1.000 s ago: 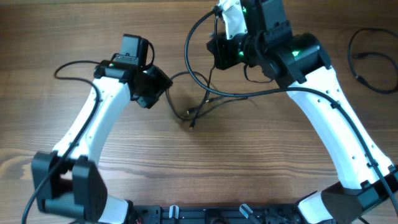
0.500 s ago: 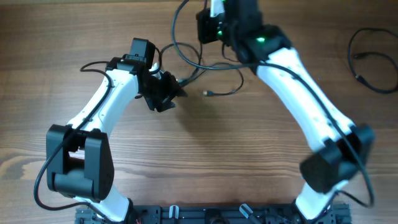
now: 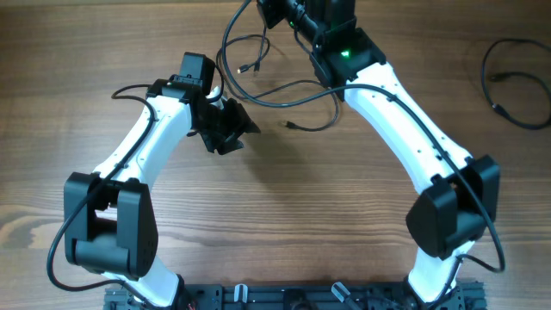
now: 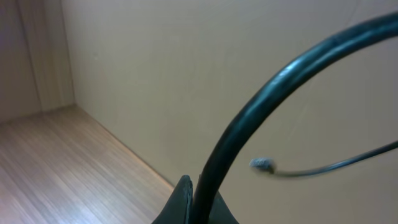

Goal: Untangle cables

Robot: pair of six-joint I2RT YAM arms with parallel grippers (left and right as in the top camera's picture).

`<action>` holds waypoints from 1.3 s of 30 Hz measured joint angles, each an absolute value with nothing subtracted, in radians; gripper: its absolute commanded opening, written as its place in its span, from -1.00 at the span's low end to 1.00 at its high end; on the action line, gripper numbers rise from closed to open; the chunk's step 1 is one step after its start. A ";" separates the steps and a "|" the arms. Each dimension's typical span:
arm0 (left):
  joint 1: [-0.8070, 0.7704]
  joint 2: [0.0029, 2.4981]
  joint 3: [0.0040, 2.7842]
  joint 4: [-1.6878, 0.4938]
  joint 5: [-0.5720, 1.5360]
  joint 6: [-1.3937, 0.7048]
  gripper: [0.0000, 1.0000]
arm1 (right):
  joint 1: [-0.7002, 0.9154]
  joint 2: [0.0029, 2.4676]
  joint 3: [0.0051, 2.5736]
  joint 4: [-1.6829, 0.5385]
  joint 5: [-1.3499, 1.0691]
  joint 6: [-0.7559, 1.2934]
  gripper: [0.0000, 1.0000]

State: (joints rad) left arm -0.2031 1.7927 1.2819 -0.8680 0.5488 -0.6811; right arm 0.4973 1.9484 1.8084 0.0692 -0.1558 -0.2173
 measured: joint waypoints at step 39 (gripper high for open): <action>-0.203 1.793 1.282 -0.793 0.424 -0.681 0.05 | -0.211 1.334 1.905 -1.202 0.118 0.344 -0.91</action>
State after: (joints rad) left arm -0.2031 1.7927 1.2819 -0.7929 0.4236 -0.6811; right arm -0.2108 1.3342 1.9049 -1.2022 0.1177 0.3443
